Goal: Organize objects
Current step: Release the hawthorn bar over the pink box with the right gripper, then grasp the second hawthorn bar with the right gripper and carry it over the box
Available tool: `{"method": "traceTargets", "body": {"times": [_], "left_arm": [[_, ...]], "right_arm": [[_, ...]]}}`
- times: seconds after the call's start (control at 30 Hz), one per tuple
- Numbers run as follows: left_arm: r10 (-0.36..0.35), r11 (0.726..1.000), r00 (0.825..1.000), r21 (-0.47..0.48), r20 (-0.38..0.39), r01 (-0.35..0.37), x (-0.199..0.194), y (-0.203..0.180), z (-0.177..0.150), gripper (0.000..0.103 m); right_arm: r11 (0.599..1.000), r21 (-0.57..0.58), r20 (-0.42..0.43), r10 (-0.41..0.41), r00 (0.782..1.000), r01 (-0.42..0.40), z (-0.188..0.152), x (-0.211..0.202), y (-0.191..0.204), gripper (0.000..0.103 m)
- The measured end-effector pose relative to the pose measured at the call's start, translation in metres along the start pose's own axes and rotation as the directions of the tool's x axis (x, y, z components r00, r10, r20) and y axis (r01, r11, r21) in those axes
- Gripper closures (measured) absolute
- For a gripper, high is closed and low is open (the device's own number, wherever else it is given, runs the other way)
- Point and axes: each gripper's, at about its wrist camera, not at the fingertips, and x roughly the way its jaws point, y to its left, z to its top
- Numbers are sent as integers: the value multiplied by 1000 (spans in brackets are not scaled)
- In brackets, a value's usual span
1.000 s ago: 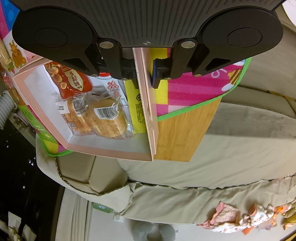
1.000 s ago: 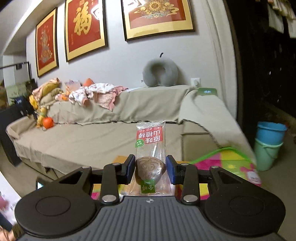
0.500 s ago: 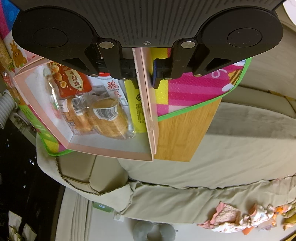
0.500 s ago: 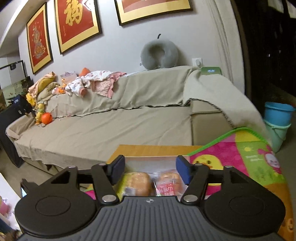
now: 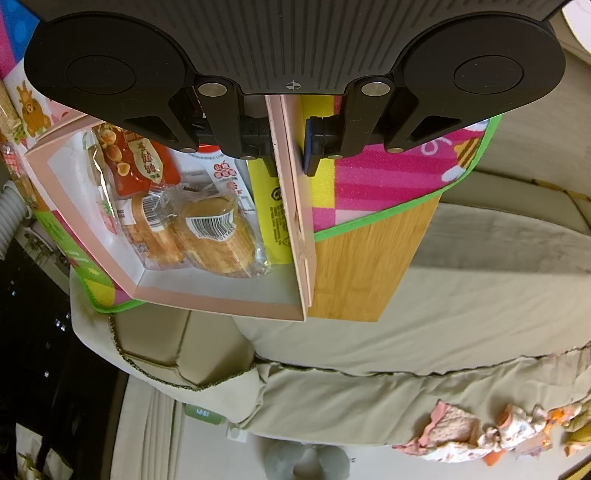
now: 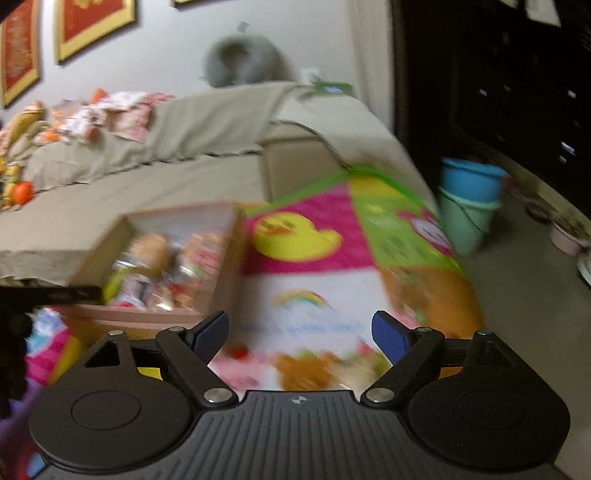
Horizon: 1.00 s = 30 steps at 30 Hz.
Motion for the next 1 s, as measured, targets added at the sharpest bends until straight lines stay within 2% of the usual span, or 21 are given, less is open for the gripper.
{"method": "traceTargets", "body": {"times": [0.1, 0.17, 0.3, 0.4, 0.47, 0.7, 0.8, 0.83, 0.87, 0.93, 1.0], "left_arm": [[1, 1000, 1000, 1, -1, -1, 0, 0, 0, 88], [3, 1000, 1000, 2, -2, -3, -1, 0, 0, 88], [5, 1000, 1000, 6, -3, -5, -1, 0, -1, 88], [6, 1000, 1000, 5, -4, -6, -1, 0, -1, 88], [6, 1000, 1000, 6, -3, -6, -1, 0, -1, 88], [7, 1000, 1000, 6, -4, -7, -1, 1, -1, 88], [5, 1000, 1000, 6, -5, -5, -1, 2, -1, 88], [5, 1000, 1000, 6, -5, -5, 0, 2, -2, 88], [6, 1000, 1000, 5, -5, -6, 0, 2, -2, 88], [5, 1000, 1000, 6, -4, -5, -1, 2, -2, 88], [4, 1000, 1000, 5, -5, -4, -1, 2, -1, 88]], "right_arm": [[997, 64, -31, -49, 998, 51, -10, 4, -25, 16], [993, 100, -48, -61, 997, 65, -11, 11, -38, 12], [985, 139, -80, -93, 992, 103, -13, 30, -57, 12], [984, 105, -95, -137, 986, 147, -3, 50, -61, 17], [981, 91, -104, -160, 982, 170, 8, 65, -65, 26], [975, 113, -181, -166, 969, 189, 32, 125, -79, 27], [976, 67, -205, -191, 960, 208, 29, 140, -73, 41], [980, 40, -194, -185, 963, 196, 29, 138, -67, 61], [983, 26, -198, -171, 965, 180, 30, 135, -63, 67], [988, 25, -196, -145, 970, 153, 33, 127, -57, 68], [986, 10, -151, -162, 975, 165, 35, 114, -52, 68]]}}
